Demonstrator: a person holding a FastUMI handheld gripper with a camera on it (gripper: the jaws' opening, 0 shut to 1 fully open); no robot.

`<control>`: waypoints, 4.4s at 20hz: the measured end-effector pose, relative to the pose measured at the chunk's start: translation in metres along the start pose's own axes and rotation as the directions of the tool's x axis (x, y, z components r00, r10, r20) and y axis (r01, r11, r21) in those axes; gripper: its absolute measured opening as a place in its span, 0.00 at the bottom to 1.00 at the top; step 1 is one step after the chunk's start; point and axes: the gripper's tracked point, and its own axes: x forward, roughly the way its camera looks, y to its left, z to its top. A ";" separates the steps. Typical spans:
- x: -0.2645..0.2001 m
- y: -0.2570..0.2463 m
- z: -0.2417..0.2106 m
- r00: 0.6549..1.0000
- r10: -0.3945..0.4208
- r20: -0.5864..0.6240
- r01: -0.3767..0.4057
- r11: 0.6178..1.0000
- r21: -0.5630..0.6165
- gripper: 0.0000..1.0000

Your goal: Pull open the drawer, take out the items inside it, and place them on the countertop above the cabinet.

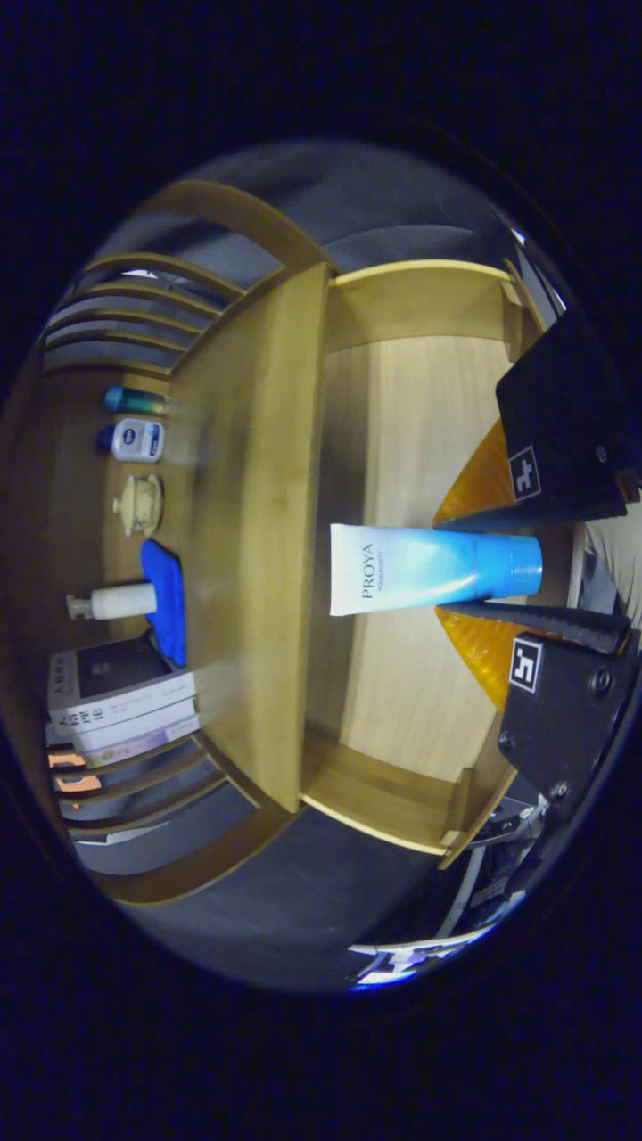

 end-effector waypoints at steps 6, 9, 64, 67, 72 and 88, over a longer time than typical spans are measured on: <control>-0.002 0.016 0.026 0.999 0.039 0.016 -0.040 0.999 0.036 0.42; 0.003 0.015 0.046 0.999 0.014 0.040 -0.016 0.999 0.044 0.42; -0.099 0.072 -0.034 0.749 0.209 0.628 -0.082 0.971 -0.225 0.98; -0.095 0.067 -0.055 0.717 0.161 0.678 -0.035 0.980 -0.196 0.98; -0.090 0.060 -0.089 0.683 0.128 0.719 0.008 0.983 -0.182 0.98; -0.018 0.017 -0.147 0.743 -0.006 0.670 0.022 1.000 -0.015 0.98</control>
